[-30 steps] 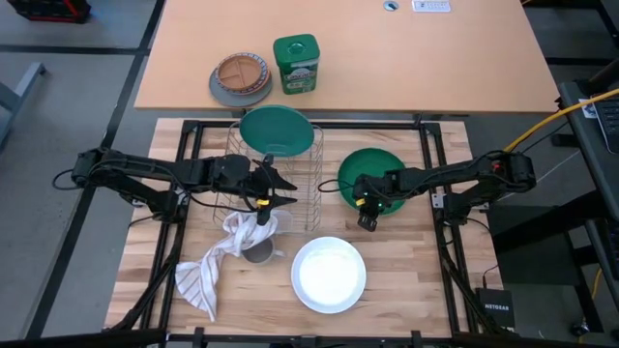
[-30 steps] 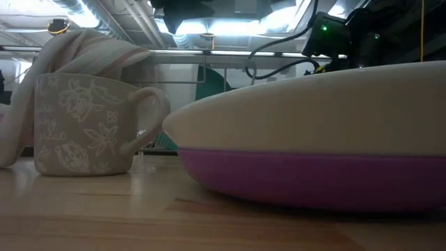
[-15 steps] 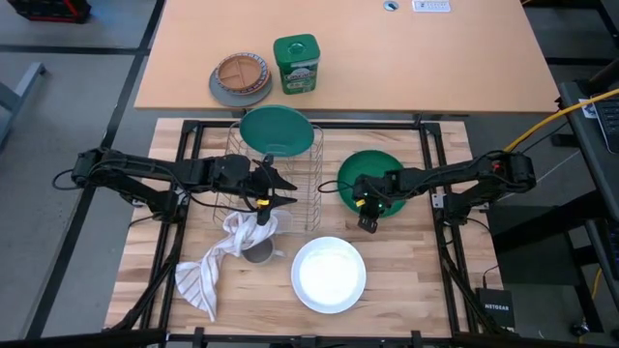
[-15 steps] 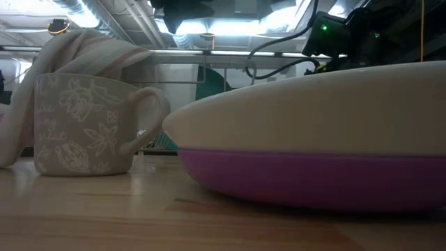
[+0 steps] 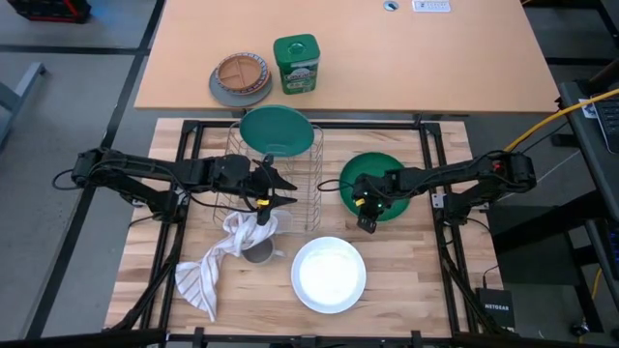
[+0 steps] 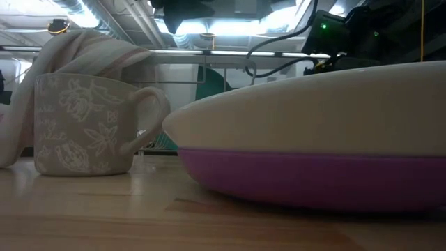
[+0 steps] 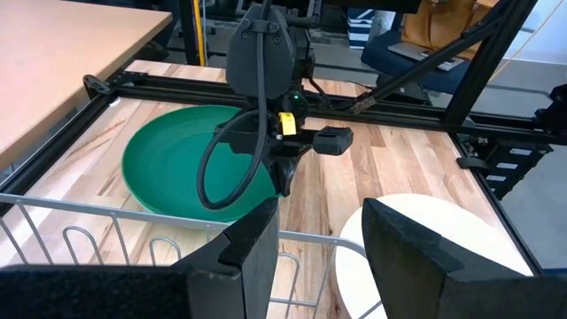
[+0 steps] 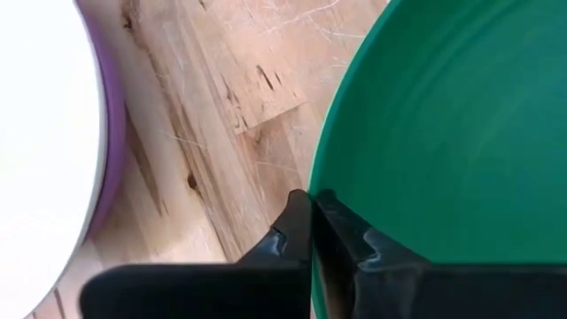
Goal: Sort dishes
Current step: Put the green plate into the gray dish rack
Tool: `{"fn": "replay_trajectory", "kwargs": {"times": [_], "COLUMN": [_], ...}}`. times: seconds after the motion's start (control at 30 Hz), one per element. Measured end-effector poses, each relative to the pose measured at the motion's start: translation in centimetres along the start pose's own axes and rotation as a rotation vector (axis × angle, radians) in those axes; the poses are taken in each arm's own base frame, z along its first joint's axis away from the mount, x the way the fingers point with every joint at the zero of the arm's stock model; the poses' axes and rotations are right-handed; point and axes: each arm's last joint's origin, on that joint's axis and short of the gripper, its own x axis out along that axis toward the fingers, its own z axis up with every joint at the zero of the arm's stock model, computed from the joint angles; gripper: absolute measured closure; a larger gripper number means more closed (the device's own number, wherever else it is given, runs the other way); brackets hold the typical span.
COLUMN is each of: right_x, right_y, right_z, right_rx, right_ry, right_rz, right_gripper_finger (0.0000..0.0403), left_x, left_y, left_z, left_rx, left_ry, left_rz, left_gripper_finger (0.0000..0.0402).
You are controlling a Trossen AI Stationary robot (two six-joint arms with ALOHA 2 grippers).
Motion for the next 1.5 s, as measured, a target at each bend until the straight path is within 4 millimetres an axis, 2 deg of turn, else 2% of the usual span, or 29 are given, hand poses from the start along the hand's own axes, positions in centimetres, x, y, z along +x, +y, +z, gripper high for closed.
{"fn": "replay_trajectory", "kwargs": {"times": [0.63, 0.77, 1.07, 1.37, 1.5], "right_x": [0.08, 0.08, 0.51, 0.48, 0.03], "right_y": [-0.11, -0.1, -0.16, -0.08, 0.3], "right_z": [-0.12, -0.11, -0.02, 0.14, 0.83], "right_rx": [0.004, 0.004, 0.005, 0.006, 0.002], "right_ry": [0.002, 0.002, 0.013, 0.001, -0.019], "right_rz": [-0.019, -0.018, -0.019, -0.014, -0.006], "right_gripper_finger": [0.0328, 0.034, 0.0395, 0.0401, 0.0401], "left_x": [0.0, 0.0, 0.0, 0.0, 0.0], "left_y": [0.0, 0.0, 0.01, 0.01, 0.0], "left_z": [0.0, 0.0, 0.0, 0.0, 0.0], "left_rx": [0.0, 0.0, 0.0, 0.0, 0.0], "left_ry": [0.0, 0.0, 0.0, 0.0, 0.0], "left_rz": [0.0, 0.0, 0.0, 0.0, 0.0], "left_gripper_finger": [0.0249, 0.0249, 0.0249, 0.0249, 0.0249]}}
